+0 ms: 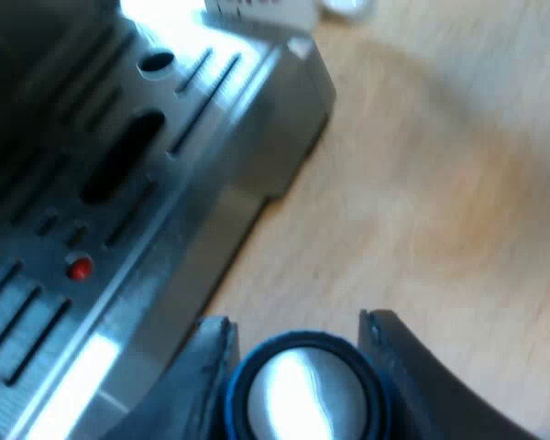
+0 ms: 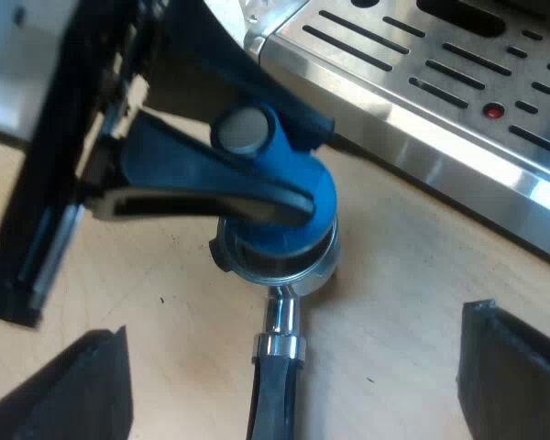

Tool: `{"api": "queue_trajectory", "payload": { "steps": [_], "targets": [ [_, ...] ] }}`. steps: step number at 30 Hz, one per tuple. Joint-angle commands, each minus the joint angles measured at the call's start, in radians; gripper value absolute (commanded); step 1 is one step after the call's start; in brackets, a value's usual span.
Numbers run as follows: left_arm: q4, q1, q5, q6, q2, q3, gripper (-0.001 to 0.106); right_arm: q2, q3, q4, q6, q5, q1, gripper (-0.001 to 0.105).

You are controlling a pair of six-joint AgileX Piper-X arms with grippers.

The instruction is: Grind coffee beans and then tamp

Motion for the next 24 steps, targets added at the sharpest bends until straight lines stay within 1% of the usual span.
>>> {"api": "queue_trajectory", "payload": {
  "steps": [1, 10, 16, 18, 19, 21, 22, 24],
  "targets": [
    [-0.016, -0.005, -0.012, -0.001, -0.028, -0.002, 0.001, -0.006, -0.006, 0.002, -0.003, -0.006, -0.004, 0.074],
    [-0.016, -0.005, -0.012, -0.001, -0.138, -0.002, 0.001, -0.006, -0.006, 0.000, -0.003, -0.006, -0.004, 0.074],
    [-0.006, -0.005, -0.019, -0.001, -0.221, -0.002, 0.001, -0.006, -0.006, -0.040, -0.003, -0.006, -0.004, 0.074],
    [0.010, -0.005, -0.049, -0.001, -0.250, -0.002, 0.001, -0.006, -0.006, -0.065, -0.003, -0.015, -0.004, 0.074],
    [0.015, -0.005, -0.053, -0.001, -0.255, -0.002, 0.001, -0.006, -0.006, -0.070, -0.003, -0.031, -0.004, 0.074],
    [0.042, -0.005, -0.103, -0.001, -0.286, -0.002, 0.001, -0.006, -0.006, -0.087, -0.003, -0.087, -0.004, 0.074],
    [0.048, -0.005, -0.116, -0.001, -0.291, -0.002, 0.001, -0.006, -0.006, -0.090, -0.003, -0.099, -0.004, 0.074],
    [0.088, -0.005, -0.158, -0.001, -0.321, -0.002, 0.001, -0.006, -0.006, -0.104, -0.006, -0.161, -0.004, 0.074]
  ]
}}
